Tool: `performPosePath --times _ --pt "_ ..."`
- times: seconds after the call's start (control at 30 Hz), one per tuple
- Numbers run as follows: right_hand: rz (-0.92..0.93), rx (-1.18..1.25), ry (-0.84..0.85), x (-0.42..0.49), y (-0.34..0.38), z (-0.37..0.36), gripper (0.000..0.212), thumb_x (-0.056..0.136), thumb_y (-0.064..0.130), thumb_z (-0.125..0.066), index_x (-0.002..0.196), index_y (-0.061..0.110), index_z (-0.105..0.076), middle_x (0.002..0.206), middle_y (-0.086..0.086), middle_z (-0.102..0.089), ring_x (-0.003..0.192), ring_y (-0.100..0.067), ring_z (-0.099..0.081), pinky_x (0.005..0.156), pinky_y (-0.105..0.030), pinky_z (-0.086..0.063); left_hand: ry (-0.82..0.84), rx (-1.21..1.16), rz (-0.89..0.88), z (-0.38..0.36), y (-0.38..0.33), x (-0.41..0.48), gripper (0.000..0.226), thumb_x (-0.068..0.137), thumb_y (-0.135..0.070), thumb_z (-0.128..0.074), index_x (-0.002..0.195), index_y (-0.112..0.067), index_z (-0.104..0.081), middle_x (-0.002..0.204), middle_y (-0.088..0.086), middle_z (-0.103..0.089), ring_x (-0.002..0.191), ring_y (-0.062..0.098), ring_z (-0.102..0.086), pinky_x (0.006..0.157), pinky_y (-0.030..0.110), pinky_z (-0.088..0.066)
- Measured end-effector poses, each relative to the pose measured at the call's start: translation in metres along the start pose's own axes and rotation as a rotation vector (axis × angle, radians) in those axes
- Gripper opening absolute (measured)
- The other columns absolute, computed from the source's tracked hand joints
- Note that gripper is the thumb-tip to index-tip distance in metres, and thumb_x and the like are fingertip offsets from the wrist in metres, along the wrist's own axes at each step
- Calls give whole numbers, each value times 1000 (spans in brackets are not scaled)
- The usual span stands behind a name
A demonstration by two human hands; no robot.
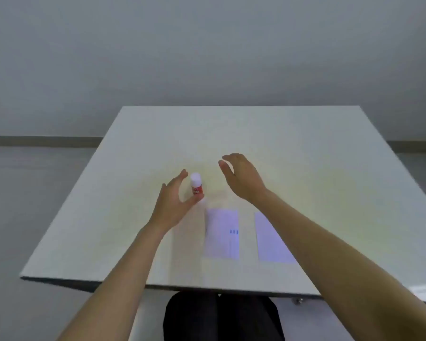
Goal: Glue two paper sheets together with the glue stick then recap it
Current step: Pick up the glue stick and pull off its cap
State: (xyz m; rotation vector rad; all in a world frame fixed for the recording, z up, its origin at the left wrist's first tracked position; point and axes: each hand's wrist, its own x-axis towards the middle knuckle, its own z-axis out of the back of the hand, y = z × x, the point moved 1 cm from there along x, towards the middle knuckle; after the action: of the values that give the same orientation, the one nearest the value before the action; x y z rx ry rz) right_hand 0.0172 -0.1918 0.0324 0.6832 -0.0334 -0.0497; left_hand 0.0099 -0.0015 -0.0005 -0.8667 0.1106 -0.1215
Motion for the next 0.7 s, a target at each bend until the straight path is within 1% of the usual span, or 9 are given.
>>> performPosePath --times 0.1,0.17,0.2,0.3,0.37,0.43,0.5,0.6,0.7 --pt "79 92 -98 -8 1 -10 44 98 38 -37 129 11 -53 137 -10 -51 123 -25 -50 104 -40 -39 -65 -137 -91 -16 3 1 25 80 -34 -68 102 -23 -64 115 -8 -68 114 13 -57 104 36 -37" --pt "83 198 -116 -22 7 -12 44 97 40 -40 128 12 -54 135 -8 -53 118 -24 -54 102 -39 -41 -120 -215 -93 -22 -2 -1 12 82 -24 -67 93 -18 -67 102 0 -73 98 14 -64 87 29 -46" --pt "81 229 -121 -31 9 -14 44 96 41 -41 127 13 -54 133 -8 -53 116 -24 -56 100 -37 -42 -152 -218 -88 -25 -4 -6 10 83 -21 -66 91 -14 -68 98 4 -74 93 17 -66 85 31 -49" --pt "37 277 -104 -55 13 -6 56 87 54 -51 128 15 -52 115 -10 -63 94 -21 -64 82 -30 -48 -234 -173 -128 -23 -12 -16 14 83 -17 -67 96 -12 -70 90 7 -71 87 23 -66 83 32 -51" --pt "-68 338 -9 -65 13 7 66 75 69 -54 117 17 -52 86 -10 -69 63 -18 -66 56 -26 -49 -216 -107 -250 -20 -21 -21 24 81 -12 -70 104 -16 -70 88 3 -65 80 16 -62 76 15 -47" --pt "-152 399 65 -72 8 18 71 71 78 -48 98 12 -58 64 -6 -66 40 -16 -57 41 -22 -43 -178 -28 -379 -18 -31 -28 35 78 -8 -73 112 -16 -69 85 -3 -57 75 8 -57 71 2 -39" --pt "-223 494 104 -77 0 22 77 74 79 -39 85 6 -64 52 -5 -60 33 -15 -48 38 -20 -37 -177 37 -473 -17 -39 -34 42 77 -8 -74 117 -15 -67 89 -2 -55 78 9 -55 73 1 -38" --pt "-233 611 142 -86 -7 18 64 86 64 -42 72 5 -64 51 -6 -55 32 -15 -43 37 -18 -33 -182 66 -542 -21 -46 -46 43 76 -5 -74 117 -13 -67 90 0 -56 82 13 -56 77 5 -41" --pt "-97 676 173 -91 -13 21 26 92 29 -55 85 4 -61 68 -8 -58 46 -15 -52 47 -22 -42 -178 96 -565 -24 -49 -52 42 75 -3 -74 116 -12 -68 89 -1 -55 84 17 -57 78 18 -44"
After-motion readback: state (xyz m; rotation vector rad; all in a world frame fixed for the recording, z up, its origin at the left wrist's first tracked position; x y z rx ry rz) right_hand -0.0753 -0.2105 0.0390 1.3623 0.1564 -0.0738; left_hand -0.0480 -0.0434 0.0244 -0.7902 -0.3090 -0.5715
